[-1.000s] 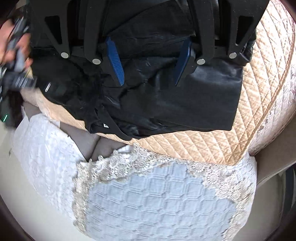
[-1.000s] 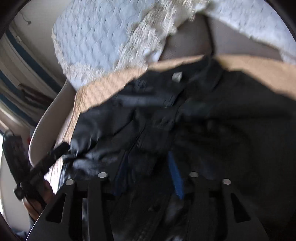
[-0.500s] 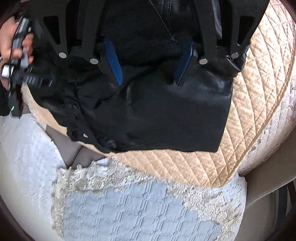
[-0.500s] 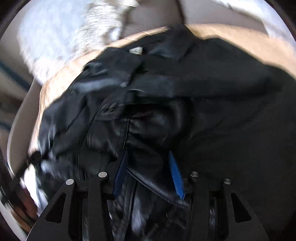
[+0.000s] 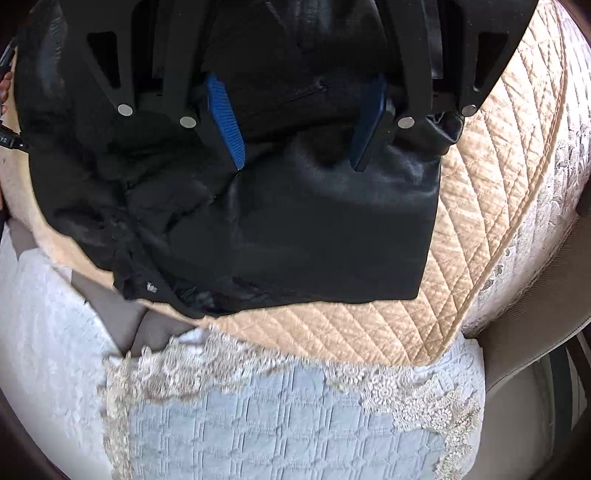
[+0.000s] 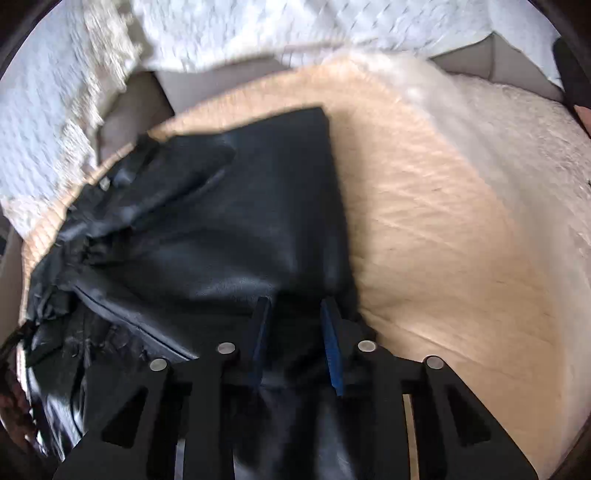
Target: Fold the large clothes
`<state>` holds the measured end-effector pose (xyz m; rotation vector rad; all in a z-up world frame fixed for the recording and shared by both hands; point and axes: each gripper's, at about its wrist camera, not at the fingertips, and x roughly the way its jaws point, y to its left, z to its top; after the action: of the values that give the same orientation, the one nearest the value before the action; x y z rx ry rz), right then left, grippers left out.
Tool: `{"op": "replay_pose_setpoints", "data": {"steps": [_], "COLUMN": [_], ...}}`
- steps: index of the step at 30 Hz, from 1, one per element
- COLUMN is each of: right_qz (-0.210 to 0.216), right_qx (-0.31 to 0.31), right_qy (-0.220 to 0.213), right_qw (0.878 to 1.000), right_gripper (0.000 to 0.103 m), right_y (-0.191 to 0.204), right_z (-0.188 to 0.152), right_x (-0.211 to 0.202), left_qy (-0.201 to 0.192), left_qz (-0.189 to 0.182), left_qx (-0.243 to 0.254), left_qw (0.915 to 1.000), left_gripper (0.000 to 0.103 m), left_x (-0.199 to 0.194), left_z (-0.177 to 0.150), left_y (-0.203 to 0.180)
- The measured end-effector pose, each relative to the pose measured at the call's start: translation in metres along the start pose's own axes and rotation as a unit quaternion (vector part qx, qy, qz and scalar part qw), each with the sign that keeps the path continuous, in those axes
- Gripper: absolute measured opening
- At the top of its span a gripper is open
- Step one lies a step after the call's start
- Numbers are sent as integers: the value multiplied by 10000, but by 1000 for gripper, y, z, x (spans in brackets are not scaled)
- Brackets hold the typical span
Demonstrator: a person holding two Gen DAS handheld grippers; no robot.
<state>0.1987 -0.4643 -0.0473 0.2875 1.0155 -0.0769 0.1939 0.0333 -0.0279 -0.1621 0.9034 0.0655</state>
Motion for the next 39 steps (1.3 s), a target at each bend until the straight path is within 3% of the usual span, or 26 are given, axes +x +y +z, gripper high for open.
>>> {"op": "replay_pose_setpoints", "data": {"steps": [2, 4, 9, 13, 16, 19, 21, 23, 26, 30, 35, 39], "right_qz": [139, 347, 781, 1001, 871, 896, 898, 1021, 1417, 1826, 2526, 2460], "right_qx": [37, -15, -96, -65, 17, 324, 520, 659, 806, 840, 1258, 1096], "right_qy": [-179, -302, -354, -402, -512, -383, -316, -408, -258, -119, 88, 164], "right_qw": [9997, 9989, 9963, 9941, 9949, 9947, 9941, 9918, 9863, 9795, 9593, 9629], "right_gripper": [29, 30, 45, 48, 61, 61, 61, 61, 64, 66, 66, 66], "right_y": [-1, 5, 12, -2, -19, -38, -45, -47, -45, -45, -52, -40], "right_z": [-6, -20, -67, -106, -125, -135, -142, -147, -153, -161, -170, -167], "right_x": [-20, -39, -63, -84, -95, -91, -87, -87, -85, -87, -84, -81], "left_qy": [186, 69, -41, 59, -36, 93, 285, 460, 361, 413, 392, 430], "left_qz": [93, -9, -190, 125, 288, 504, 438, 479, 492, -40, -411, -610], "left_qx": [-36, -128, -319, -29, 63, -100, -302, -434, -335, -473, -439, -550], "left_qw": [9998, 9999, 9993, 9999, 9996, 9986, 9982, 9968, 9976, 9980, 9974, 9957], "left_gripper": [61, 61, 61, 61, 63, 64, 64, 64, 65, 68, 69, 69], "left_x": [1, -15, -62, -91, -110, -107, -98, -91, -92, -98, -105, -104], "left_z": [-8, -18, -56, -92, -104, -110, -115, -122, -127, -137, -150, -148], "left_y": [5, 10, 16, 21, 31, 48, 60, 65, 63, 59, 51, 54]}}
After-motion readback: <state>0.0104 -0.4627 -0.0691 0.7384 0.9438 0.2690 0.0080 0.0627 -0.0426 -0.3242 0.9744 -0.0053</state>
